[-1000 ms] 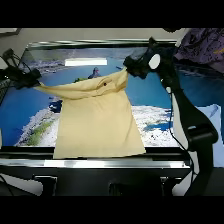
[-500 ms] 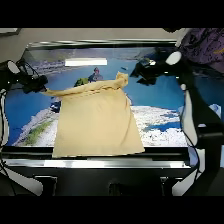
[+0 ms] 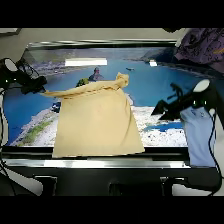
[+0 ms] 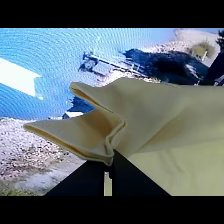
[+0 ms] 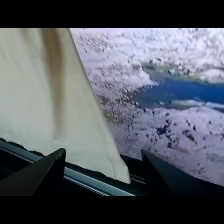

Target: Fold the clothes and pants, and hang the long-sleeved shirts on hangers.

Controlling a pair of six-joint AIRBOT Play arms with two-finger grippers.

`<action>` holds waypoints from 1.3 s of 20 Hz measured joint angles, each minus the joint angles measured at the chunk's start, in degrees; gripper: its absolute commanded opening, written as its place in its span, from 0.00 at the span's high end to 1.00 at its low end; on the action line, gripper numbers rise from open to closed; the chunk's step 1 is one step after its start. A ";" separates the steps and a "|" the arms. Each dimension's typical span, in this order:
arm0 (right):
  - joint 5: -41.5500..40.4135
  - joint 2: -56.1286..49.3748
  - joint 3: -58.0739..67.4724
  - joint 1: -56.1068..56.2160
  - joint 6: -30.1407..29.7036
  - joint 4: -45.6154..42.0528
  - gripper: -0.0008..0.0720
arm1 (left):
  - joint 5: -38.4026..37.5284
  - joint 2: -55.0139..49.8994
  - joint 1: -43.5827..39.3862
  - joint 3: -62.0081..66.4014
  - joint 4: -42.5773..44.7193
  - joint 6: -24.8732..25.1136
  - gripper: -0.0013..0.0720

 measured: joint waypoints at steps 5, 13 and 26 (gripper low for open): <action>-8.13 6.54 -22.93 -0.52 -5.79 4.66 0.23 | -0.55 0.00 0.00 0.00 0.00 0.00 0.95; -13.07 8.15 -33.22 -0.63 -10.84 10.95 0.24 | -0.74 -0.02 0.00 0.00 0.00 -0.17 0.95; -17.09 8.39 -33.94 -0.68 -14.49 19.37 0.94 | -1.64 -0.02 0.00 0.00 0.02 -0.20 0.95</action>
